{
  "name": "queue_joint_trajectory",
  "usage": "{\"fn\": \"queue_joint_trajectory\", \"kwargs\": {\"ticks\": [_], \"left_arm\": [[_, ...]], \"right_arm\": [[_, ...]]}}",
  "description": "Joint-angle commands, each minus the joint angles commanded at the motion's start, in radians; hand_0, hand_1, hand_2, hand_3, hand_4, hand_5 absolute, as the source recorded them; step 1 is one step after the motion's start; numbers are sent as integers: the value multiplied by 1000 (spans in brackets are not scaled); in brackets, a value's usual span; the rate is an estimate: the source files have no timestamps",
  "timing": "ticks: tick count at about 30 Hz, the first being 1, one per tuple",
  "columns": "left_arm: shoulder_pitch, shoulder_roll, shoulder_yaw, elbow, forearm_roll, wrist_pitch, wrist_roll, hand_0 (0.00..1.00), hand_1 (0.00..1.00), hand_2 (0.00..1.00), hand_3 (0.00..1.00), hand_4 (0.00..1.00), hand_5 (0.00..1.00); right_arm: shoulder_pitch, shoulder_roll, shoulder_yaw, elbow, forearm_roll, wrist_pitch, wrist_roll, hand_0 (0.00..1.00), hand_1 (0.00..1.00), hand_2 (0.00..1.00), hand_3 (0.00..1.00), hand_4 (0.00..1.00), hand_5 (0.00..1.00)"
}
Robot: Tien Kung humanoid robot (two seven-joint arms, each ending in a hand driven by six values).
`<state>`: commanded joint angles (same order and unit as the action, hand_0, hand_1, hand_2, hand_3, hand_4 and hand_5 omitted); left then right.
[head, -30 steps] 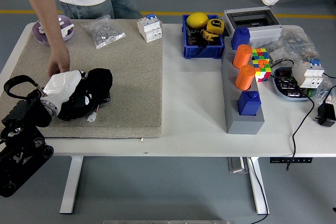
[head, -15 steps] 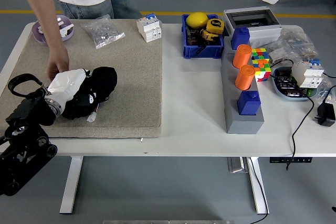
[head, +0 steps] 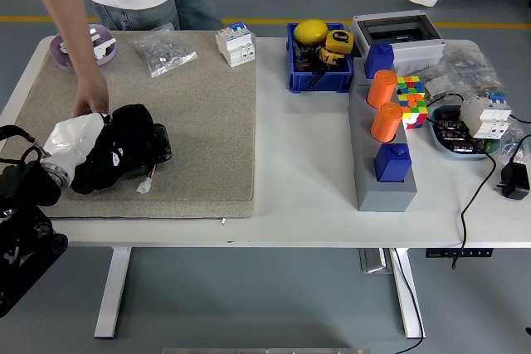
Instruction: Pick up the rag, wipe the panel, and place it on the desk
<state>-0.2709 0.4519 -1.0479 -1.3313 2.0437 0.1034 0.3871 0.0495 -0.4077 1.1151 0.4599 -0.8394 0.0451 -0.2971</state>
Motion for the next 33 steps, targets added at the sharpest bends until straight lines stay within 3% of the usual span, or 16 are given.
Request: {"fn": "queue_joint_trajectory", "kwargs": {"ticks": [24,33], "left_arm": [[145,83,-189,1,31,0,1,225,147,530,452,73,2],[171,99,-228,-2,28,3,0,225,147,529,452,72,2]], "right_arm": [[-6,-2,10,1,-1,0,-1,767,654,713,698,998,647],[-8,-4,9,1,-1,0,-1,766,653,713,699,998,647]]}}
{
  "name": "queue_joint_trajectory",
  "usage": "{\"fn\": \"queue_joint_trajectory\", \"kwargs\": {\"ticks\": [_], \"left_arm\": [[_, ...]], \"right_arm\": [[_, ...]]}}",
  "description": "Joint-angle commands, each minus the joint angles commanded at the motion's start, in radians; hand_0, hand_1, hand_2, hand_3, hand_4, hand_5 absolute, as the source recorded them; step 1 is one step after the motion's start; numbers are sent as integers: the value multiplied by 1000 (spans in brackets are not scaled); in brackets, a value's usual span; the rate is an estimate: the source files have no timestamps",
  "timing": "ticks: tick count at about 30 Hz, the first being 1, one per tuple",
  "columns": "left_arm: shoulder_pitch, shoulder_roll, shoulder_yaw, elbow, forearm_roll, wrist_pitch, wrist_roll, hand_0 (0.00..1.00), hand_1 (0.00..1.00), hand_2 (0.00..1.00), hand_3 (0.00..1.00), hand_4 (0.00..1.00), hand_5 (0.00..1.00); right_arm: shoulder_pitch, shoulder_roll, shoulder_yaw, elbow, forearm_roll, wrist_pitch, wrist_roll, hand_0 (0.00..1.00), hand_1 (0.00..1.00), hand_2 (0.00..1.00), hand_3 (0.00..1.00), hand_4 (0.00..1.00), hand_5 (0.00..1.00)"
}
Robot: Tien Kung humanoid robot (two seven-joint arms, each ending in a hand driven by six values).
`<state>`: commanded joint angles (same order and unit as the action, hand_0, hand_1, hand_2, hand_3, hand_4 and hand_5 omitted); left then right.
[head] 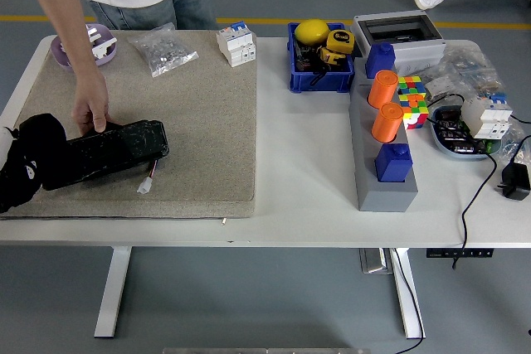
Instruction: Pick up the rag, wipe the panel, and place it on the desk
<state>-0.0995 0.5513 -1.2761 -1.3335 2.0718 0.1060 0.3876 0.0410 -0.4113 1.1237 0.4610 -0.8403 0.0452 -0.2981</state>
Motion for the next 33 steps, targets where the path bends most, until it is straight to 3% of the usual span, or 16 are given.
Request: {"fn": "queue_joint_trajectory", "kwargs": {"ticks": [13,33], "left_arm": [[-31,-20,54,-15,-16,9,-1,225,147,528,451,72,2],[-178,-98,240,11,-56,10,4,225,146,528,451,71,2]], "right_arm": [[1,-1,-6,-1,1,-1,-1,767,653,713,698,998,647],[4,2,-12,0,3,-2,1,767,650,713,698,998,646]]}}
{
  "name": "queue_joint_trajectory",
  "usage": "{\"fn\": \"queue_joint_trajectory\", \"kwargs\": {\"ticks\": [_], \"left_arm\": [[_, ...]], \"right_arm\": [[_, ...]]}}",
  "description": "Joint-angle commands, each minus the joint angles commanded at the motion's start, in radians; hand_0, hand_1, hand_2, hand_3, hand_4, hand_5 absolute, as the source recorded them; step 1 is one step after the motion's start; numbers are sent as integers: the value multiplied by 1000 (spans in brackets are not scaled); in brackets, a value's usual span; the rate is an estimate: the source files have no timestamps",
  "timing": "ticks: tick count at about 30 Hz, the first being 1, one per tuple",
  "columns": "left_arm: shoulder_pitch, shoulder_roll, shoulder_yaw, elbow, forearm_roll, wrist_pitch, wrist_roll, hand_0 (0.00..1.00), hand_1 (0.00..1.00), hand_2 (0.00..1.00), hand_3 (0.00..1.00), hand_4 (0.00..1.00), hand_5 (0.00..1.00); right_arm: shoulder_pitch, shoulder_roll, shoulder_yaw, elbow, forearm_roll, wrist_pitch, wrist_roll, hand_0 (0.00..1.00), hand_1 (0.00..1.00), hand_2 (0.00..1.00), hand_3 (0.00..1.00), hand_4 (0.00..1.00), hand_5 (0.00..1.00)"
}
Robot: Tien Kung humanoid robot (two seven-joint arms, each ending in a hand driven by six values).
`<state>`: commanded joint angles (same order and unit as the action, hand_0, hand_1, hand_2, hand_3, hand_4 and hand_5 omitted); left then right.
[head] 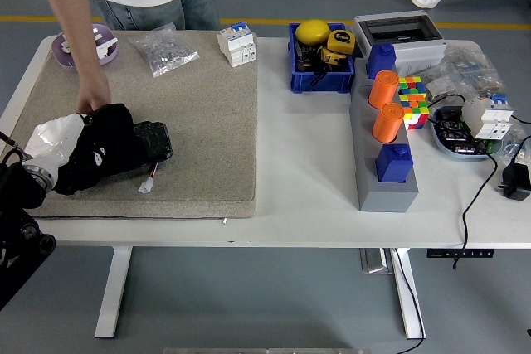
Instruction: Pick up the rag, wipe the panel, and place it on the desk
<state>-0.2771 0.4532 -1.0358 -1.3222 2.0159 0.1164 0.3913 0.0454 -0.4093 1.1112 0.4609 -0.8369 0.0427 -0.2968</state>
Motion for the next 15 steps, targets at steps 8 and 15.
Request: {"fn": "queue_joint_trajectory", "kwargs": {"ticks": [8,15], "left_arm": [[-54,-28,78,10,-15,-1,2,227,147,528,451,71,2],[-86,-35,123,15,-16,-2,3,228,147,528,451,72,2]], "right_arm": [[4,1,1,0,0,0,1,767,649,713,698,998,646],[9,-1,-4,1,3,0,1,766,649,713,698,998,646]]}}
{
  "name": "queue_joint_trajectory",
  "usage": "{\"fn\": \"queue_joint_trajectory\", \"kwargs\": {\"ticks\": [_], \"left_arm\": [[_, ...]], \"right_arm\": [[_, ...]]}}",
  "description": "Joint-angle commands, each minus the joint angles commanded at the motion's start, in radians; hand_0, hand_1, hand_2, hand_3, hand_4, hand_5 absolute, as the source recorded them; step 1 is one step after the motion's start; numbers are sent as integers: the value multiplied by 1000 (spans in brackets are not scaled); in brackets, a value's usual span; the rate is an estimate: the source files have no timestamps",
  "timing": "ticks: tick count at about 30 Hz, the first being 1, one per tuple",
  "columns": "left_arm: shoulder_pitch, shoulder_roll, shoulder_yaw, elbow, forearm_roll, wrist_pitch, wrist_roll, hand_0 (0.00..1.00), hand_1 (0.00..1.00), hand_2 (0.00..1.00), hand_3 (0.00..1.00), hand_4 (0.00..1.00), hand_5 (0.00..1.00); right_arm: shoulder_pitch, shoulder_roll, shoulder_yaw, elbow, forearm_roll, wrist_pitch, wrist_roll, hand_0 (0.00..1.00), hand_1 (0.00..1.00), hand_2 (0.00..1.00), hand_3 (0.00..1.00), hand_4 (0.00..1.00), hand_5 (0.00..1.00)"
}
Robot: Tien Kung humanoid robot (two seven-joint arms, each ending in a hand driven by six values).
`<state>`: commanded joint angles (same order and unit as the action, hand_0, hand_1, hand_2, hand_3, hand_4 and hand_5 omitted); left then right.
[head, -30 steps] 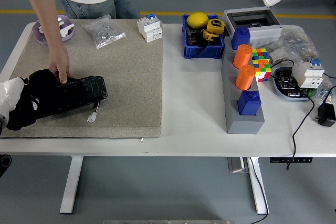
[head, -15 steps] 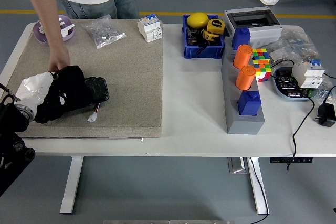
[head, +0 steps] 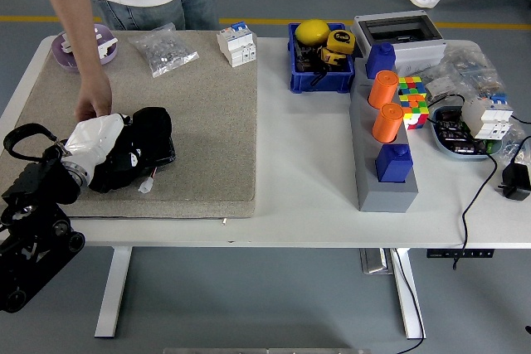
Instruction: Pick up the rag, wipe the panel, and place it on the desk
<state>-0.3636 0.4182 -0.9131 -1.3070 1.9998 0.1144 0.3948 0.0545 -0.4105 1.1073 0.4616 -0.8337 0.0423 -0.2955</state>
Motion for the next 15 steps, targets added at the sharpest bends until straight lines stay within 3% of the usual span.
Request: {"fn": "queue_joint_trajectory", "kwargs": {"ticks": [15], "left_arm": [[-28,-14,38,-19,5,6,2,227,146,525,450,73,2]], "right_arm": [[2,0,0,-1,2,1,0,766,644,712,699,998,644]]}}
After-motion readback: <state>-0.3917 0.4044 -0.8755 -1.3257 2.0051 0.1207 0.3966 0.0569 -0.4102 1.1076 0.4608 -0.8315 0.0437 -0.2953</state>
